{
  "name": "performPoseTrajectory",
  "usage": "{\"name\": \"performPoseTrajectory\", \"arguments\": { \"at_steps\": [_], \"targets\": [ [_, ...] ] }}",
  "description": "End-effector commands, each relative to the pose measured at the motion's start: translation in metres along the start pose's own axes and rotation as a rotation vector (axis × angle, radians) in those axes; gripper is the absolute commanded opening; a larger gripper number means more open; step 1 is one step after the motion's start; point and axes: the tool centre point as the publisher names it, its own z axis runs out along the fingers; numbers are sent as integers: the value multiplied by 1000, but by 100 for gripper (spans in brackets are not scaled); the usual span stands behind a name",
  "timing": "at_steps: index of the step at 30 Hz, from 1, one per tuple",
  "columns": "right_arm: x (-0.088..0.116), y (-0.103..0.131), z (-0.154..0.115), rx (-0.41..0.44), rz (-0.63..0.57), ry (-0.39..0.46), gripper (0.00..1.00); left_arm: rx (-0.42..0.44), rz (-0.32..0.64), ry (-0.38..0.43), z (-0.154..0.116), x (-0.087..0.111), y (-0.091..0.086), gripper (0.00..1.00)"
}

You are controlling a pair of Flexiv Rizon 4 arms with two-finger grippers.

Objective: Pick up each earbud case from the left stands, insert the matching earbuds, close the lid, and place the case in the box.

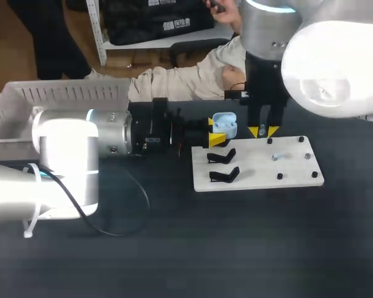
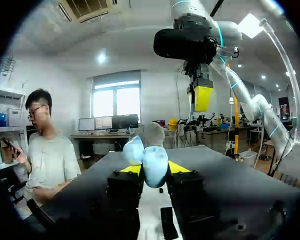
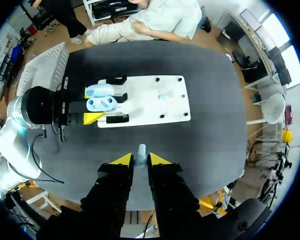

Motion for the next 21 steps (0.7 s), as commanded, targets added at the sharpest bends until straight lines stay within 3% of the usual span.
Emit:
{"name": "performPoseTrajectory", "arguments": {
  "at_steps": [1, 3, 9, 13, 21],
  "targets": [
    [-11, 5, 5, -41, 132, 99, 0, -9, 4, -3, 0, 1, -2, 0],
    [-20, 10, 7, -85, 213, 147, 0, -9, 4, -3, 0, 1, -2, 0],
    [-38, 29, 5, -131, 337, 172, 0, -9, 4, -3, 0, 1, -2, 0],
    [-43, 40, 8, -88, 386, 167, 0, -9, 4, -3, 0, 1, -2, 0],
    [-46, 46, 12, -100, 449, 182, 0, -9, 4, -3, 0, 1, -2, 0]
  ]
}}
